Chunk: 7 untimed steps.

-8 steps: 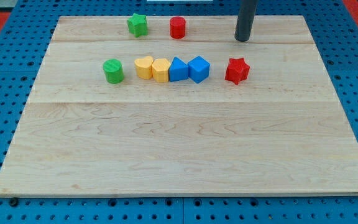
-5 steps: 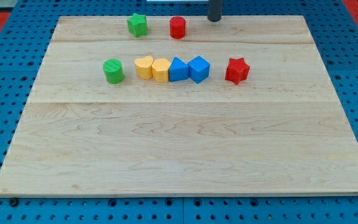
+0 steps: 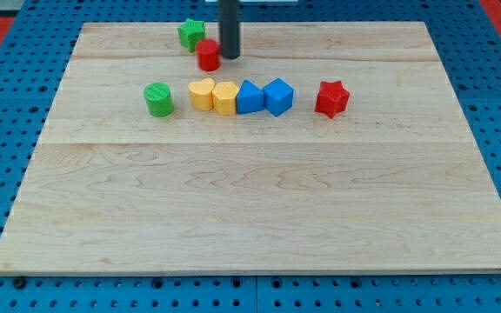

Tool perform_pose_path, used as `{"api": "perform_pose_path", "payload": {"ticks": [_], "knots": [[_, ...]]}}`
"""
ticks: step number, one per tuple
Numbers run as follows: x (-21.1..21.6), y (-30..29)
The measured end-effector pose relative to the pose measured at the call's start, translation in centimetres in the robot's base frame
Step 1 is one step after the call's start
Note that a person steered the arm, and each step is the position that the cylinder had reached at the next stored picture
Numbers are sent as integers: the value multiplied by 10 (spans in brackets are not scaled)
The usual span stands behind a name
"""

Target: Push the red circle to the left of the green circle

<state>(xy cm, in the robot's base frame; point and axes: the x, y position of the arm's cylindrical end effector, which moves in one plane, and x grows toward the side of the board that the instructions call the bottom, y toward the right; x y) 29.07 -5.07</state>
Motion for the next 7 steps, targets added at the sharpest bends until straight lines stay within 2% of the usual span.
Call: {"api": "perform_pose_path", "payload": {"ticks": [1, 2, 3, 4, 5, 6, 7], "knots": [[9, -8], [-9, -36], [-11, -2], [-35, -38], [-13, -109], [39, -139], [0, -109]]}}
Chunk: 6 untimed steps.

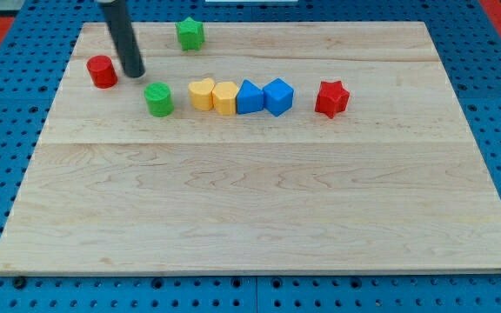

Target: Push the red circle to the left of the green circle

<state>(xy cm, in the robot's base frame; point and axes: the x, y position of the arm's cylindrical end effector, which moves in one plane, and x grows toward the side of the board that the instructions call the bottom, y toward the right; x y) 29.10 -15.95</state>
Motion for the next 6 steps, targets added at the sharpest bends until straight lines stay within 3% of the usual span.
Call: {"api": "perform_pose_path", "payload": {"ticks": [1, 2, 4, 5, 6], "knots": [[-38, -21], [-5, -65], [20, -89], [52, -101], [64, -50]]}}
